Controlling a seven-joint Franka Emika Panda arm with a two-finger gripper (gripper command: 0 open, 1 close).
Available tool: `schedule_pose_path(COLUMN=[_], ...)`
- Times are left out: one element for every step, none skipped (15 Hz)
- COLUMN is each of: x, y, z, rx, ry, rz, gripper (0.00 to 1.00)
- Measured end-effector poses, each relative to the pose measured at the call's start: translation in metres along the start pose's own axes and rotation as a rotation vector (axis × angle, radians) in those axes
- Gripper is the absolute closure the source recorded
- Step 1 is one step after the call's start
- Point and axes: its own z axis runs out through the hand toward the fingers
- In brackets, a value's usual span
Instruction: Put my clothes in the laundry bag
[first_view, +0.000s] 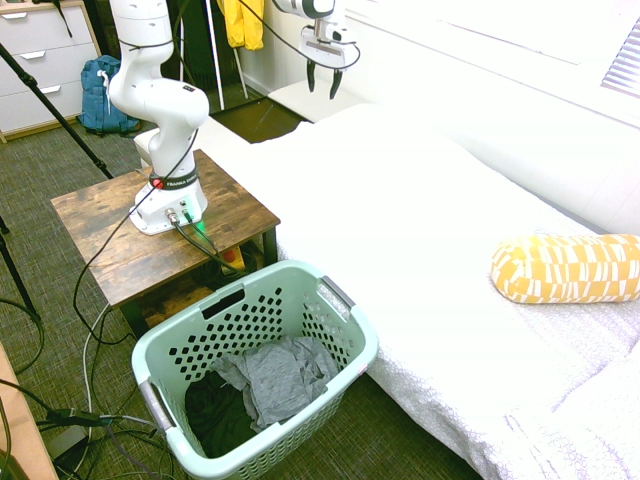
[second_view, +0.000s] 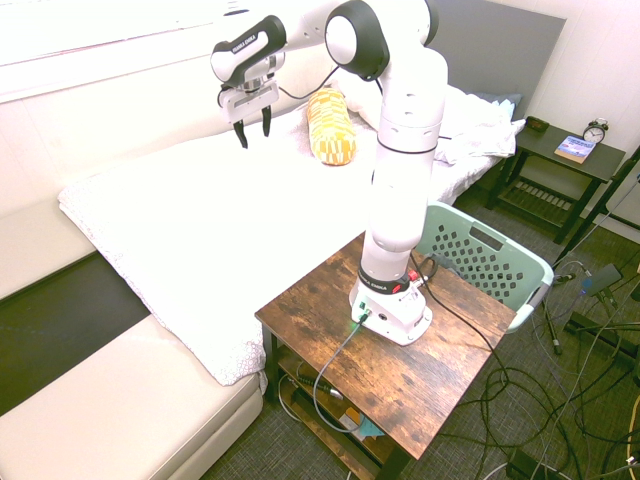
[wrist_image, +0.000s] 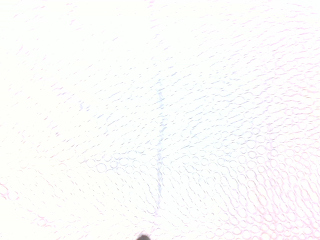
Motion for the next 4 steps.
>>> schedule_pose_path(x=[-0.01,-0.016,-0.022,-0.029], y=[0.001,0.007,0.015,0.025], z=[-0.001,-0.004,-0.005,-0.001], rx=[-0.025,-0.033,-0.032,-0.032], ry=[-0.04,-0.067,-0.083,-0.094], rz=[-0.01,-0.017,-0.024,-0.021], gripper=[0.0,0.0,0.0,0.0])
